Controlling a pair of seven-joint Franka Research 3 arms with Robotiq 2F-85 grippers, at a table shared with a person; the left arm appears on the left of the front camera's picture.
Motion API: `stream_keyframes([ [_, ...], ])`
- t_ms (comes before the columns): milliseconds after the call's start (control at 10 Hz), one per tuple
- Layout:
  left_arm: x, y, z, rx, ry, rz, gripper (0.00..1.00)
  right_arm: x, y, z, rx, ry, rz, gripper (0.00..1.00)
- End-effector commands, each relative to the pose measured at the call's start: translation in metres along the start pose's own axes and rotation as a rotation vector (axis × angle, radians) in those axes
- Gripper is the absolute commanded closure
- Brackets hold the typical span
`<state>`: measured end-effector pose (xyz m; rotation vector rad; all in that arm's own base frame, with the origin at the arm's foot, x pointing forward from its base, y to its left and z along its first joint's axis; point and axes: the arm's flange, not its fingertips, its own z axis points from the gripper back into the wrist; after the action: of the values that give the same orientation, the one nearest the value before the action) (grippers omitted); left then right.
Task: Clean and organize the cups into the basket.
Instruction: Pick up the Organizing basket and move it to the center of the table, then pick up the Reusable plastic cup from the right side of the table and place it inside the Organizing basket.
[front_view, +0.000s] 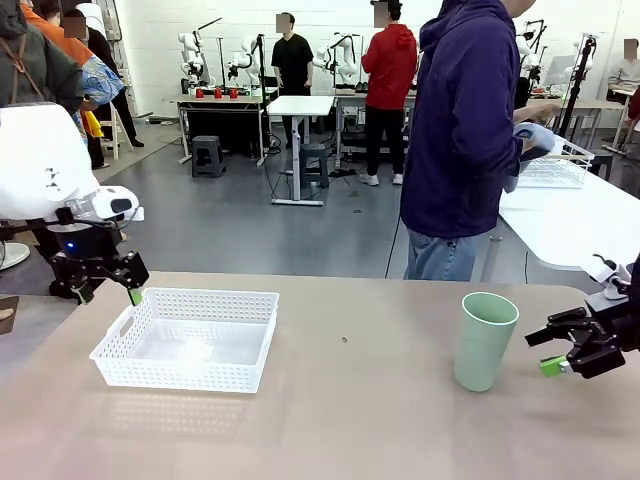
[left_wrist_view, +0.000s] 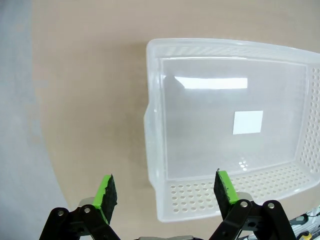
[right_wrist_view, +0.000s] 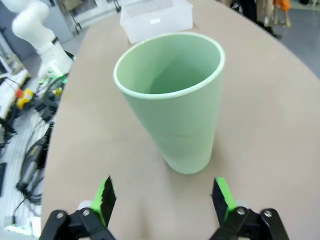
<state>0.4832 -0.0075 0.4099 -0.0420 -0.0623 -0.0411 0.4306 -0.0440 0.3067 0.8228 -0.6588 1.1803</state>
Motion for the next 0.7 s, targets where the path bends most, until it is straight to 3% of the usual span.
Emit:
stream_keyframes([
  [0,0.026,-0.012,-0.014,0.024,0.058,0.039,0.00,-0.001,-0.015,-0.013,0.025,-0.035,0.033,0.00],
  [400,0.034,-0.016,-0.030,0.049,0.089,0.047,0.00,0.010,-0.021,-0.026,0.016,-0.061,0.091,0.00],
  [500,0.033,-0.014,-0.030,0.059,0.075,0.064,0.00,0.015,-0.019,-0.025,-0.029,-0.051,0.014,0.00],
  [600,0.027,-0.012,-0.026,0.077,0.070,0.059,0.00,0.009,-0.015,-0.021,0.033,-0.022,0.060,0.00],
])
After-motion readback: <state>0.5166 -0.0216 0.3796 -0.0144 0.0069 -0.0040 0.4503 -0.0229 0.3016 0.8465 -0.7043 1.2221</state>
